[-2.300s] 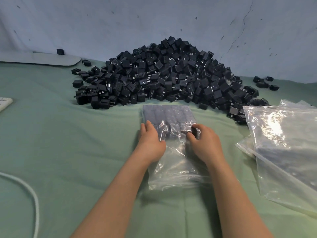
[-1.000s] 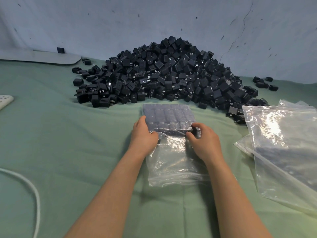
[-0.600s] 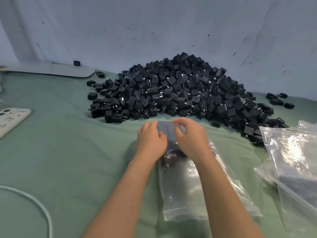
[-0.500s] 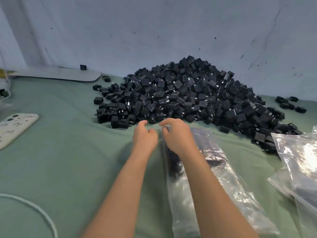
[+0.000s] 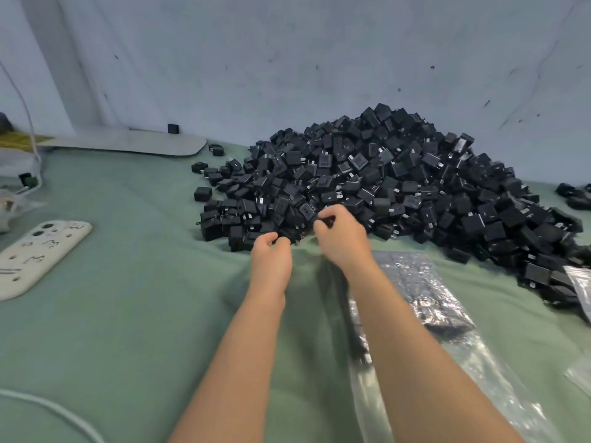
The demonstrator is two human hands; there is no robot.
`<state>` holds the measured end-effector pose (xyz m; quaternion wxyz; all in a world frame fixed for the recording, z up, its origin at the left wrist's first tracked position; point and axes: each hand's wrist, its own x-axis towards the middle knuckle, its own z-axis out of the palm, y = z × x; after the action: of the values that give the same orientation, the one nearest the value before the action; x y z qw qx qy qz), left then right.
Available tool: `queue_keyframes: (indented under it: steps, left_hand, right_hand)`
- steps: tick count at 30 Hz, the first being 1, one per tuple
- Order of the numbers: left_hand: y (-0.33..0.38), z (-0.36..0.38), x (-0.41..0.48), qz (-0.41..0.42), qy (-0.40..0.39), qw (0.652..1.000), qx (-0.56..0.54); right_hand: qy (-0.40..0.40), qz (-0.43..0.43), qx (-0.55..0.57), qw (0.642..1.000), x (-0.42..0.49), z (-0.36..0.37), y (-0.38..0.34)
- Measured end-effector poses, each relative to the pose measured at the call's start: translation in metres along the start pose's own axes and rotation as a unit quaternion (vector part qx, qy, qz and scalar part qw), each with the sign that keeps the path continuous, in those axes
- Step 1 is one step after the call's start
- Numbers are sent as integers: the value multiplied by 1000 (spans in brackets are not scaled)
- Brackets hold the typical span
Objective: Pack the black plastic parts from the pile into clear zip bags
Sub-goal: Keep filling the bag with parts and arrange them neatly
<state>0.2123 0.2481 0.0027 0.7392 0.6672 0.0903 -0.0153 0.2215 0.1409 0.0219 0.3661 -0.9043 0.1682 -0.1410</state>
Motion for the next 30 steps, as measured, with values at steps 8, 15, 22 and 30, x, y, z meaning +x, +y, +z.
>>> queue_keyframes:
  steps: [8, 15, 22, 30]
  left_hand:
    - [15, 3, -57, 15, -191, 981, -7]
    - [8, 5, -115, 2, -277, 961, 27]
    - [5, 7, -149, 35, -298, 948, 104]
    - [-5, 3, -165, 32, -348, 933, 90]
  right_hand:
    - [-115, -40, 206, 971, -89, -78, 19]
    - [28, -54, 176, 983, -158, -87, 49]
    - [78, -176, 49, 980, -209, -100, 75]
    - [-46, -120, 94, 987, -236, -122, 80]
